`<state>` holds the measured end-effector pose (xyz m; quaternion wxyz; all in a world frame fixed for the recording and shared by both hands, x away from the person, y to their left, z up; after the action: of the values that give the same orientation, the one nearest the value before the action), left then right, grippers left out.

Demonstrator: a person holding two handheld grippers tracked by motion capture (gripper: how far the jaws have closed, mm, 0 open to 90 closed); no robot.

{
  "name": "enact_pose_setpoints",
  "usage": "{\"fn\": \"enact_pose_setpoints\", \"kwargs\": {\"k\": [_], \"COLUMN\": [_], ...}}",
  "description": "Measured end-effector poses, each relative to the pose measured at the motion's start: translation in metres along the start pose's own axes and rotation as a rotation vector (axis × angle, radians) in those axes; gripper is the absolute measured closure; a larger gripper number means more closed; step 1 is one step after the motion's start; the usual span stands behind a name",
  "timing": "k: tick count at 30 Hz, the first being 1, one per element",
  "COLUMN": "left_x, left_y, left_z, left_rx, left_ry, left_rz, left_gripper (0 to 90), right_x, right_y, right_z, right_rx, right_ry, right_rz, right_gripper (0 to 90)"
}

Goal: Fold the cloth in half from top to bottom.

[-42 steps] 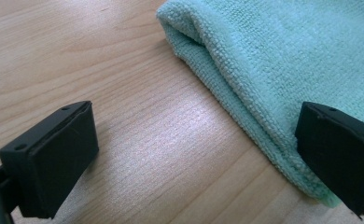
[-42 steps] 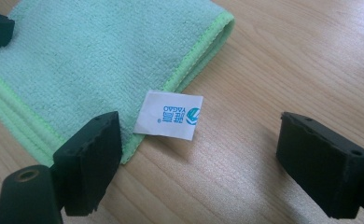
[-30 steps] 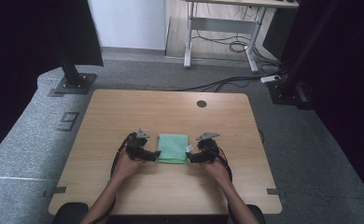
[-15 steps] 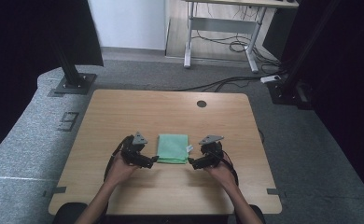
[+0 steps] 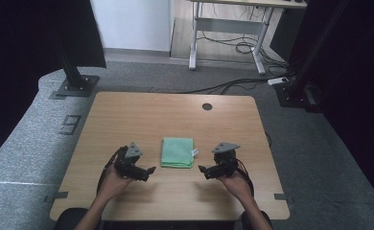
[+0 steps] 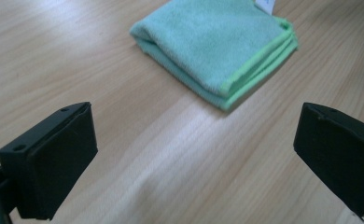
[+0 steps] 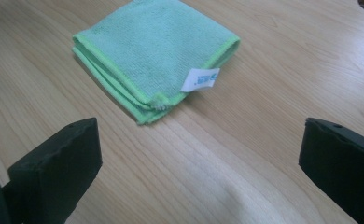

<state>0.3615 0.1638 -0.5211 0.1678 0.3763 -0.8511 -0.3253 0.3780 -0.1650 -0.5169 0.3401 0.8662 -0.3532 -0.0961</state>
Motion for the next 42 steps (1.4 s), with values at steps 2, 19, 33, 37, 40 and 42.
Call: {"fn": "enact_pose_setpoints", "kwargs": {"k": [2,19,33,37,40,42], "left_x": [-0.001,-0.009,-0.007,-0.008,-0.008,-0.009], "left_y": [0.001,-0.012,-0.022,-0.023,-0.023,-0.023], "left_z": [0.005,0.041,0.048,0.048,0.048,0.048], "left_rx": [-0.002,-0.055,-0.096,-0.102,-0.102,-0.101], "left_ry": [0.002,0.033,0.029,0.047,0.051,0.056], "left_rz": [-0.008,-0.023,-0.02,-0.014,-0.018,-0.023], "left_gripper": [0.0,0.0,0.0,0.0,0.0,0.0], "right_x": [0.002,0.011,0.01,0.01,0.01,0.01], "right_y": [0.003,-0.001,-0.017,-0.019,-0.019,-0.019], "right_z": [0.003,0.041,0.064,0.065,0.065,0.065], "right_rx": [0.005,-0.036,-0.104,-0.062,-0.062,-0.062], "right_ry": [-0.007,-0.06,-0.042,-0.068,-0.068,-0.069], "right_rz": [0.007,0.023,0.029,0.046,0.047,0.047], "right_gripper": [0.0,0.0,0.0,0.0,0.0,0.0]}}
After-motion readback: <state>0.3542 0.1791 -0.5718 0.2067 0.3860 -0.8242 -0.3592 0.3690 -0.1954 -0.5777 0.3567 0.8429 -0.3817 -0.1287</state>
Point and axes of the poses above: each handheld gripper's, and its own axes: y roughly backward along the jaws, z roughly out of its underside, x roughly to its right, the point moved 3 cm from there along -y, roughly forward along the jaws, and after that the axes turned 5 degrees about y, right-handed, at the moved point
